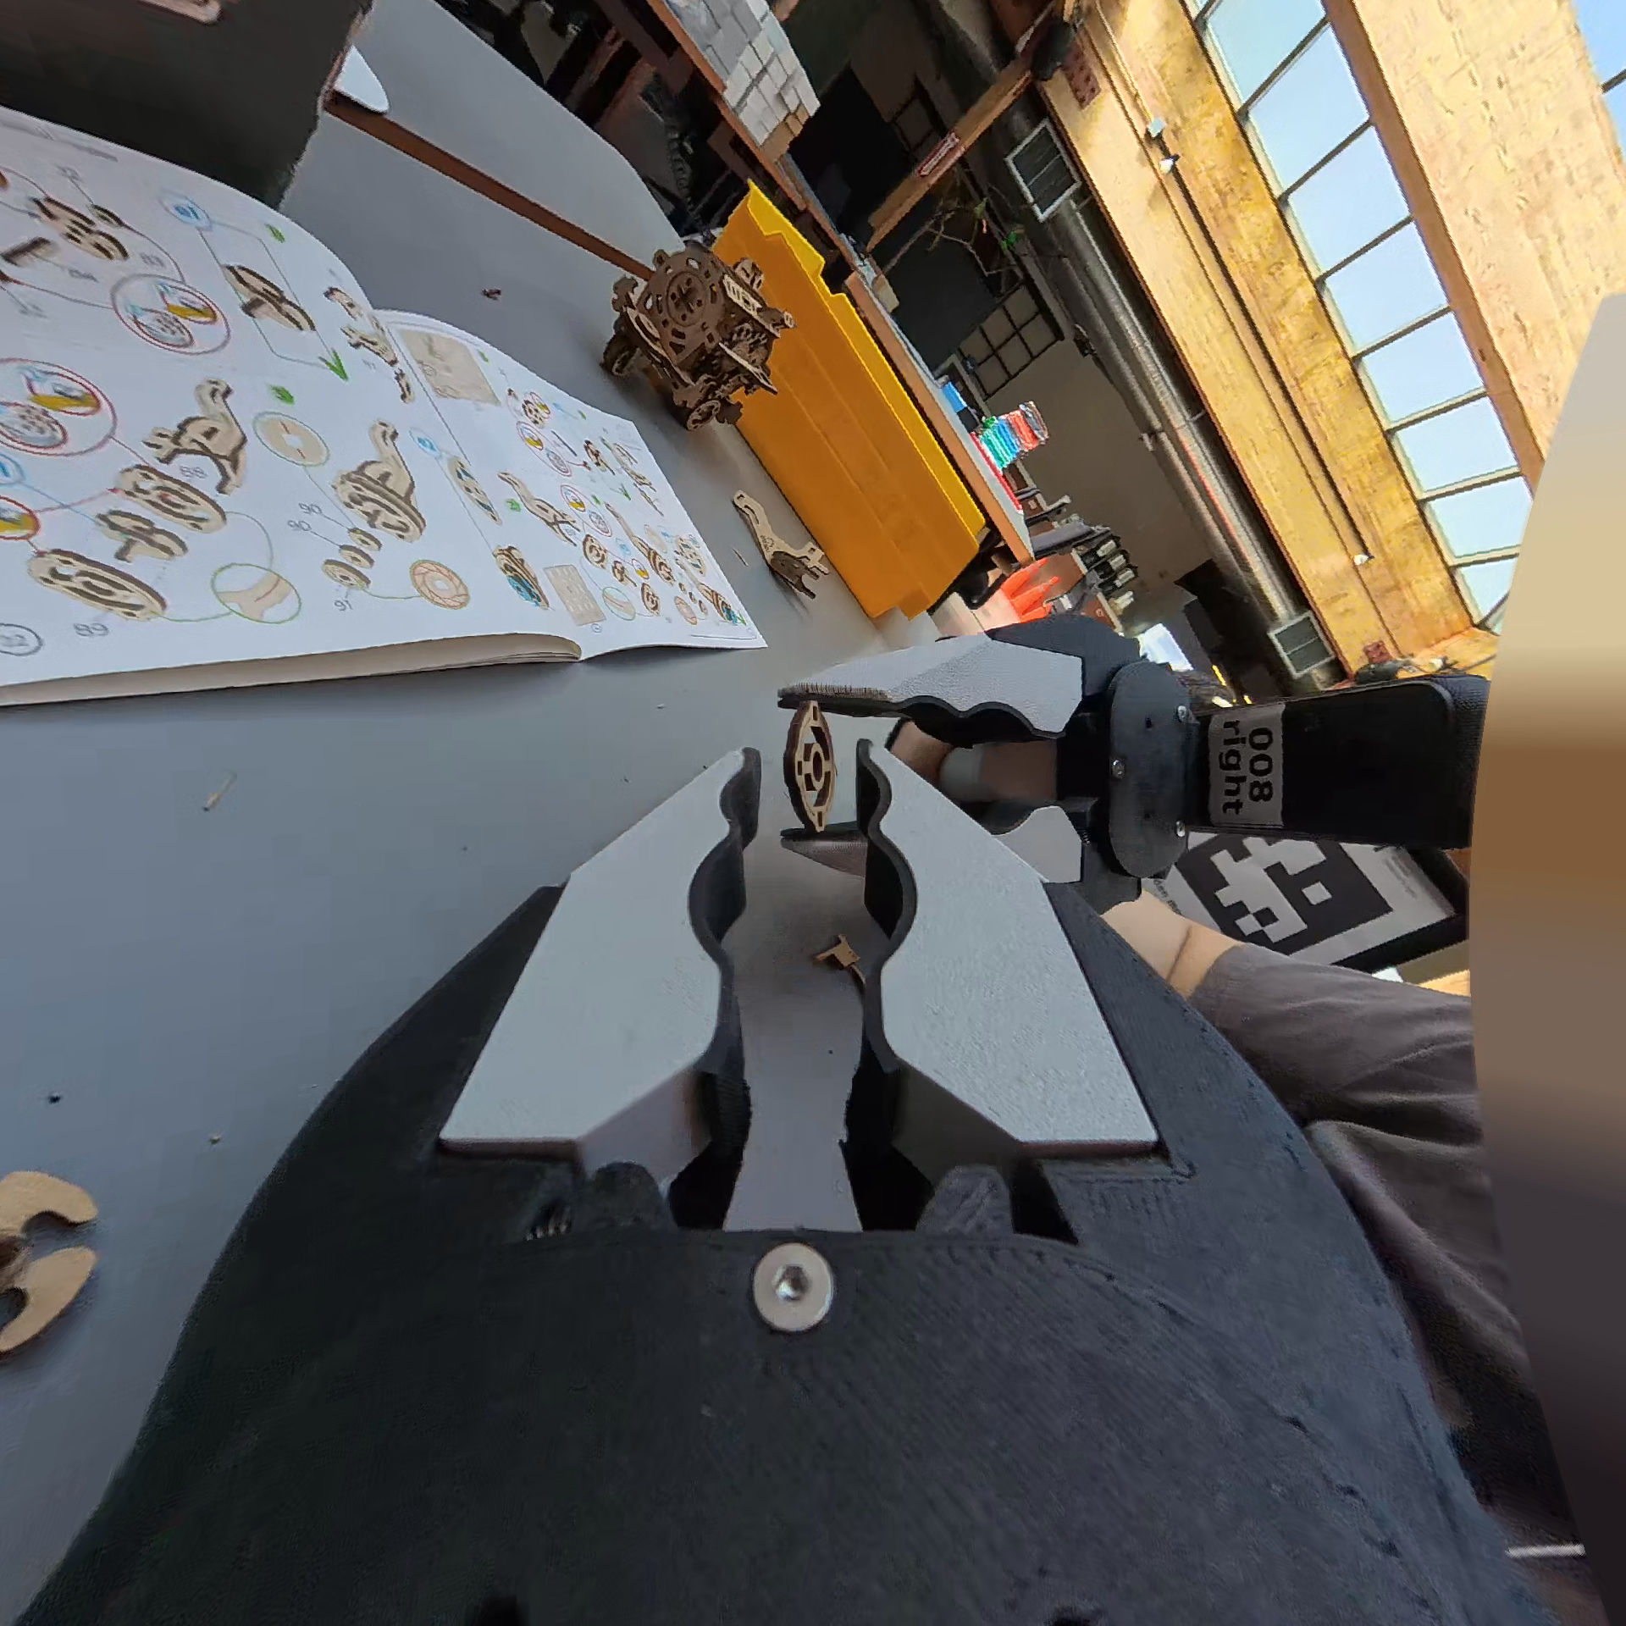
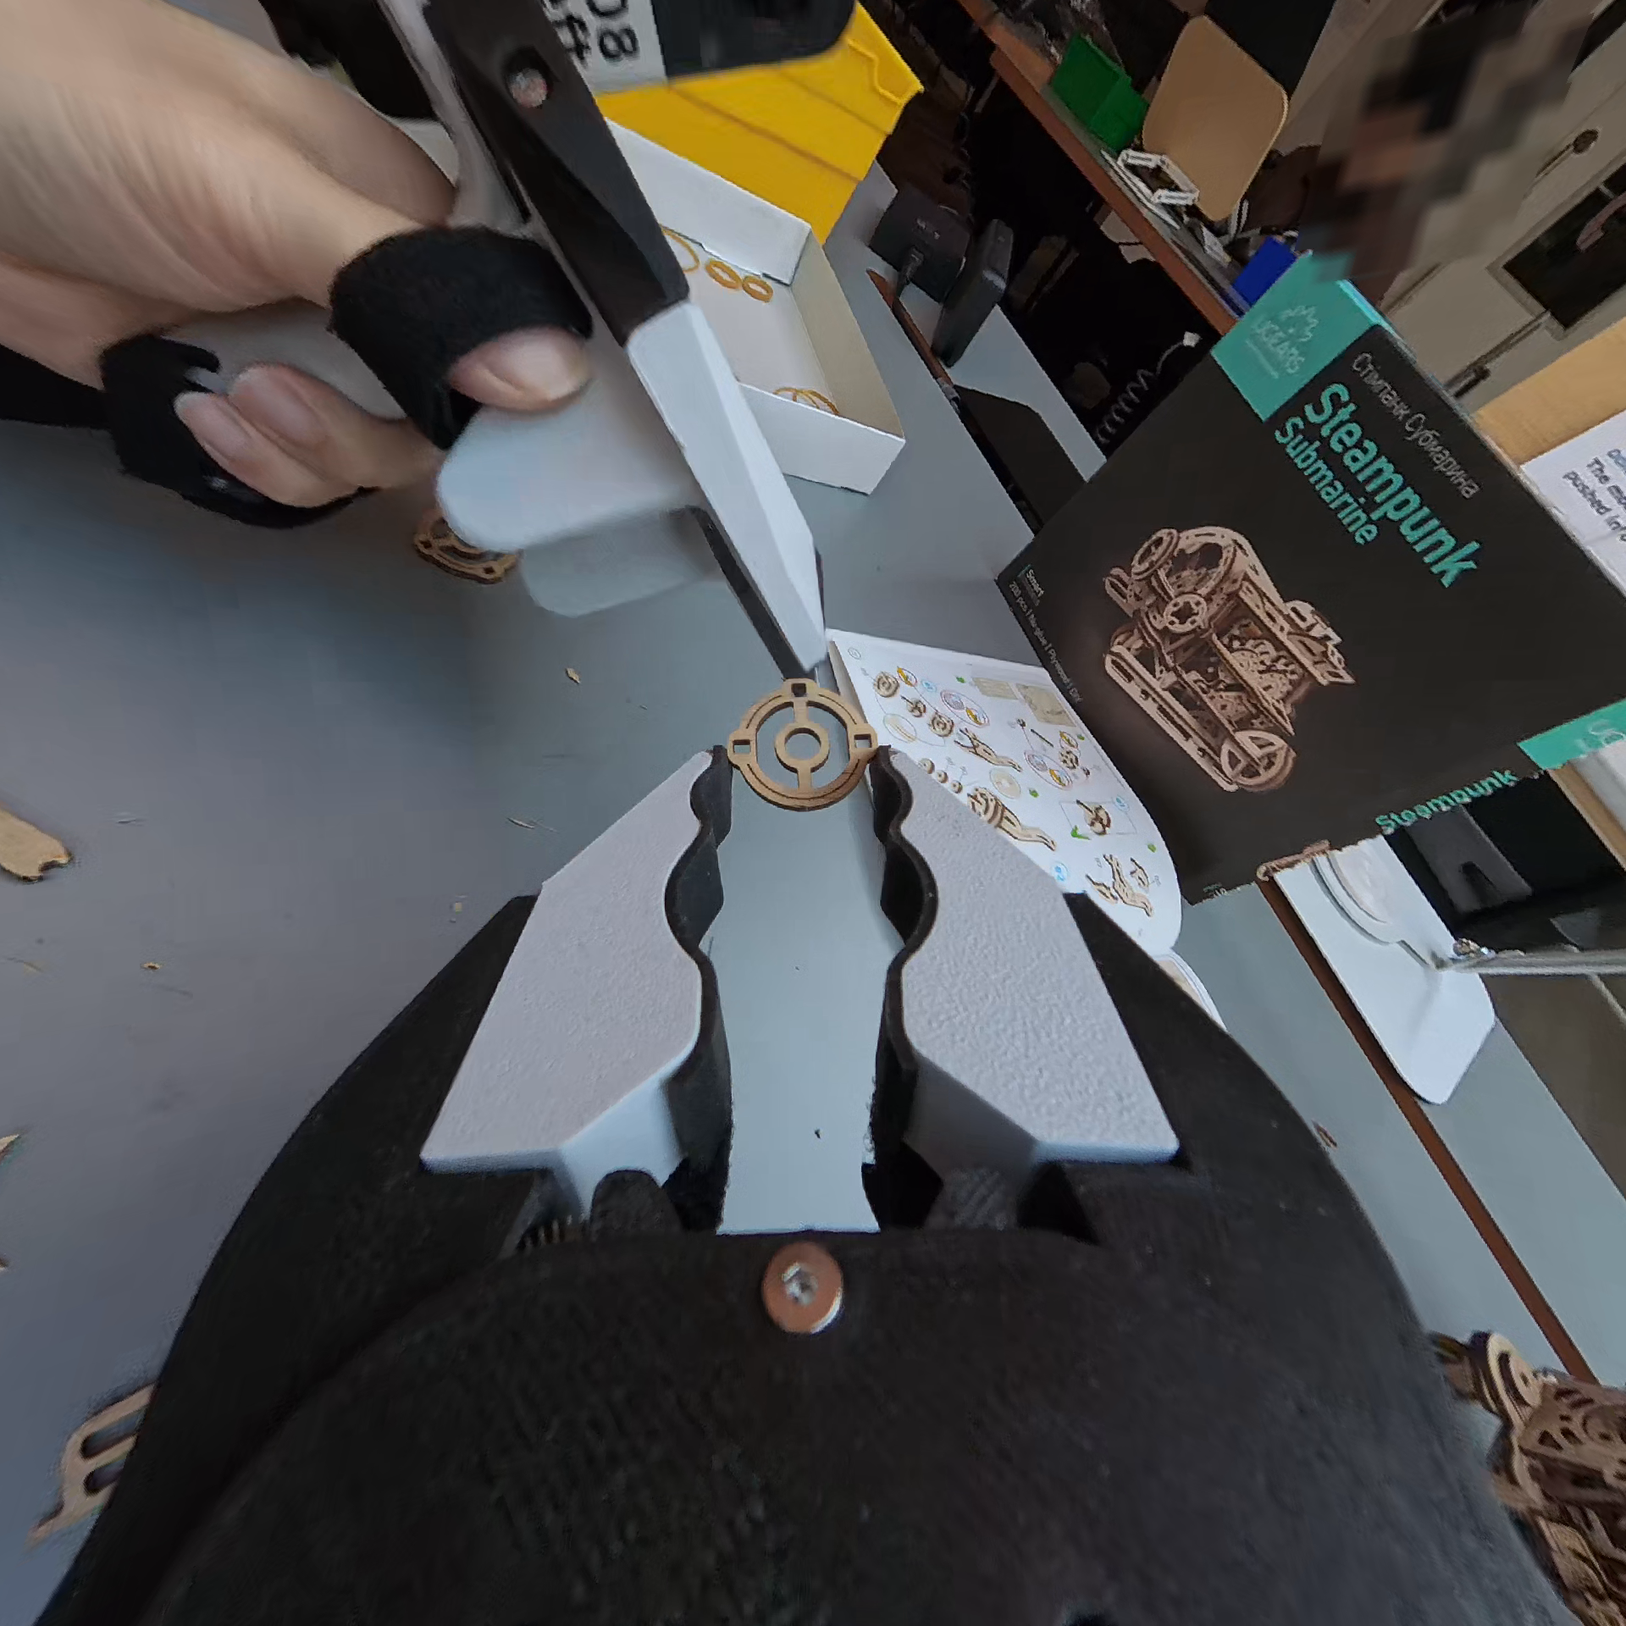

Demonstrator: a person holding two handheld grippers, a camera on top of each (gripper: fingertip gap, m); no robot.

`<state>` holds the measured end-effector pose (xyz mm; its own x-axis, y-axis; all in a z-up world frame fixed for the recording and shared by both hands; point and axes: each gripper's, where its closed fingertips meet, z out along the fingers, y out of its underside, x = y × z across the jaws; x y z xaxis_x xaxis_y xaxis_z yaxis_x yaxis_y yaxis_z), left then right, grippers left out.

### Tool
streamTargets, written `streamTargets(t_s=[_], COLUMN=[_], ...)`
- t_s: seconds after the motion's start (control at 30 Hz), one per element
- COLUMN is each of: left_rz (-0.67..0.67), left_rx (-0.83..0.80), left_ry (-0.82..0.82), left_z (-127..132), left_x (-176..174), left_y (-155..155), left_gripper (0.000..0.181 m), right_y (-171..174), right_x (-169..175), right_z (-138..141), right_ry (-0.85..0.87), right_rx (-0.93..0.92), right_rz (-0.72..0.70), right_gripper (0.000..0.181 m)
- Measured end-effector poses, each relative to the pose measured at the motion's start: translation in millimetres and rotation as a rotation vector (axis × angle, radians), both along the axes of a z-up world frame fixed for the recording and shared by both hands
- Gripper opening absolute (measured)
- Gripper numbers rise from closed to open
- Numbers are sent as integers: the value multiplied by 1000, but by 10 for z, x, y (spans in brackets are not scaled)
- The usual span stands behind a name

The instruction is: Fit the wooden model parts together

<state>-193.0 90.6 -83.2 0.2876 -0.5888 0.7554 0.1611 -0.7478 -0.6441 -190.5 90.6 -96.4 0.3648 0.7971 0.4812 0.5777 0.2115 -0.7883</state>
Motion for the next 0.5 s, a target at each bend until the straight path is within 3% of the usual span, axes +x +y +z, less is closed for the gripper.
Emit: streamTargets(t_s=[0.2, 0.43, 0.5], left_rz=[154, 190, 239], left_rx=[237, 326, 365], left_ry=[171, 249, 273], left_z=[127, 175, 267], left_x=[-226, -271, -425], left_y=[184, 203, 297], left_gripper=[25, 26, 26], right_y=[283, 308, 277], right_x=[260, 307, 269], right_z=[-120, -162, -194], right_ry=[-92, -137, -127], right_rx=[-11, -2, -33], right_rz=[-212, -232, -209], right_gripper=[31, 32, 32])
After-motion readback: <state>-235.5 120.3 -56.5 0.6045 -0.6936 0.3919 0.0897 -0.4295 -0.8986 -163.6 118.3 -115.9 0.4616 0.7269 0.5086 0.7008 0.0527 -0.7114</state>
